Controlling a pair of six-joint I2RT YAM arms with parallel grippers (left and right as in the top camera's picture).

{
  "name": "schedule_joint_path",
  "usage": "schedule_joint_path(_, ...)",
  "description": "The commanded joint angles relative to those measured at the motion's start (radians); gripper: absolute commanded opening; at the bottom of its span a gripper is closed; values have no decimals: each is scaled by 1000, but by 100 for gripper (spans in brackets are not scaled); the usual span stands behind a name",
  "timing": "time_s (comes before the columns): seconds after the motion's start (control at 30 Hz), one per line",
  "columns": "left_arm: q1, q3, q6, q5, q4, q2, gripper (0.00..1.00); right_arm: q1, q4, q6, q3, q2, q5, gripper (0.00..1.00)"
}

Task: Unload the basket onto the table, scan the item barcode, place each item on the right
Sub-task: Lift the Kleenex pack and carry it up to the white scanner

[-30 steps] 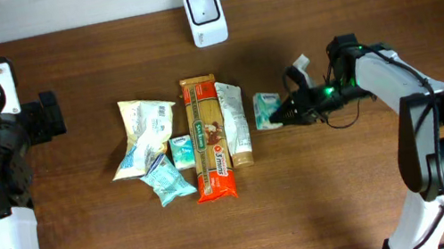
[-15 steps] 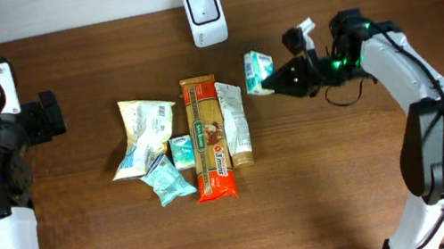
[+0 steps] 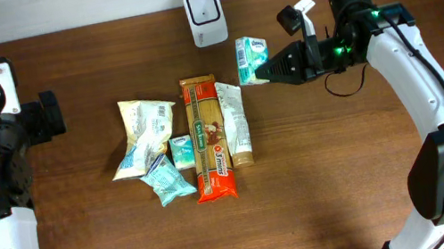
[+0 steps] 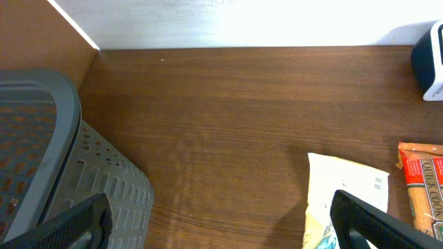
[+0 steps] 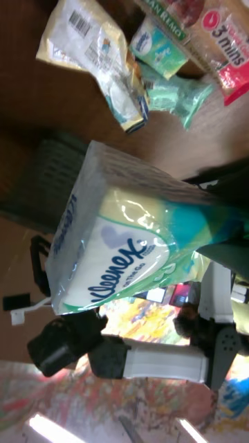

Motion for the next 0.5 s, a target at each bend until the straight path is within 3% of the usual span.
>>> schedule_joint_path(0.0,5,11,13,11,2,0,99,41,29,169,80,-18,393,4)
schedule_joint_path(0.13,5,11,13,11,2,0,99,130,27,319,220,-15,827,4)
schedule_joint_path(0.27,5,11,13,11,2,0,99,227,-40,331,469,45,1217,4)
schedule_joint_path(0.47,5,11,13,11,2,0,99,294,-101,275,841,284,1472,4)
